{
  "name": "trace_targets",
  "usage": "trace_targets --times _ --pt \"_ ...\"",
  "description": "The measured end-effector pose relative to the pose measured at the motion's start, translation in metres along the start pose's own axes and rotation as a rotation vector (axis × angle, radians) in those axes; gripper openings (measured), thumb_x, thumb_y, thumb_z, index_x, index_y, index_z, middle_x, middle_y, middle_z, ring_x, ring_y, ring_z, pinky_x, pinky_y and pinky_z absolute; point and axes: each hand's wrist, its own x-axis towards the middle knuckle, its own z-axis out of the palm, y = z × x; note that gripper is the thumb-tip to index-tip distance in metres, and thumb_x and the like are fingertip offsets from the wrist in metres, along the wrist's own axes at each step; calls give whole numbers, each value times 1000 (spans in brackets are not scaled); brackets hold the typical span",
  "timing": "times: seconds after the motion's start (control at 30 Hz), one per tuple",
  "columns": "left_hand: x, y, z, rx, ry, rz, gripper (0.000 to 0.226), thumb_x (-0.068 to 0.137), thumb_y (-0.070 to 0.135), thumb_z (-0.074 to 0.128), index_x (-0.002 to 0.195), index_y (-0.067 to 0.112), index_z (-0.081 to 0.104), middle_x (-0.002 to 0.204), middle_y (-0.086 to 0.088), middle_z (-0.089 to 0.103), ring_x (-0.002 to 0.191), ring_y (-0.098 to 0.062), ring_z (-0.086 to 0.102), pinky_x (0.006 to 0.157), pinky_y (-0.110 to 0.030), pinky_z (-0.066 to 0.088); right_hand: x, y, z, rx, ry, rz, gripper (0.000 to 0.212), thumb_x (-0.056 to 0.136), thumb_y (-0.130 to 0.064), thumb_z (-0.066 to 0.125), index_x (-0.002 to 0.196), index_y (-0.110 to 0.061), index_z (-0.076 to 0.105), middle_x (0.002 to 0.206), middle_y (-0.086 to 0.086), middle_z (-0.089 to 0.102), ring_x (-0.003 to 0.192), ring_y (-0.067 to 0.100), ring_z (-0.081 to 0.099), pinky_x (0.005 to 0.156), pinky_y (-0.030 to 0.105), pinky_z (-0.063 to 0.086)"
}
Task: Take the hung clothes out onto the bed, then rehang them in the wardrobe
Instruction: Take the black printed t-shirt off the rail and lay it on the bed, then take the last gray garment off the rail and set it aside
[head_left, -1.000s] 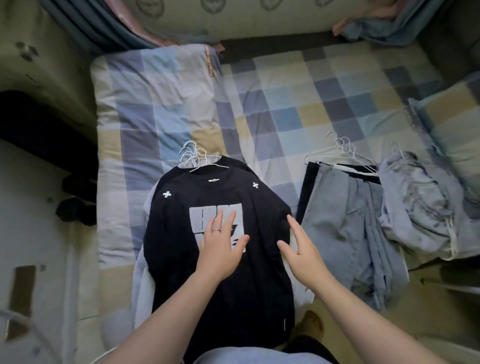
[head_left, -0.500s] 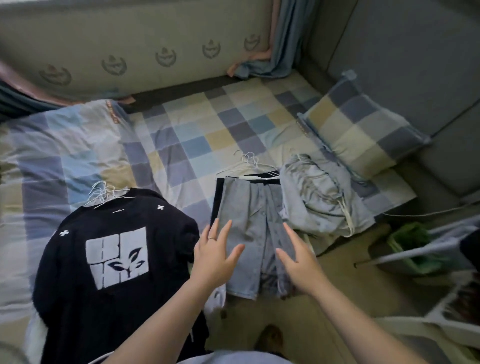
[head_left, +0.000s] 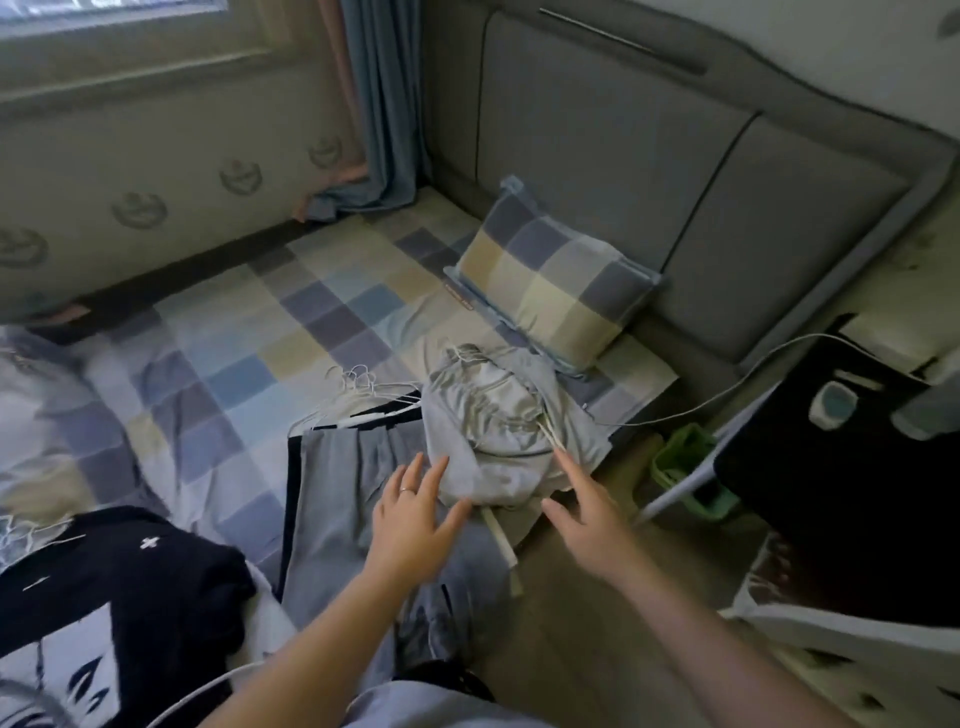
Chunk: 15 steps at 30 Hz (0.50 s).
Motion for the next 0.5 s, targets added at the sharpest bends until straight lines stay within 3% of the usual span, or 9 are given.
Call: trace_targets --times 0.23,0.5 --pt "110 45 10 -68 3 30 67 96 64 38 155 42 16 165 7 9 152 -20 1 120 -48 12 91 15 -56 -71 21 5 65 97 -35 53 152 -42 19 156 -13 30 144 10 25 113 31 30" --pt "217 67 0 -106 -44 -45 65 97 62 37 155 41 16 165 7 12 151 -20 4 119 -48 14 198 24 -98 -135 -76 65 64 98 -42 50 152 -43 16 158 -17 23 146 8 22 117 38 29"
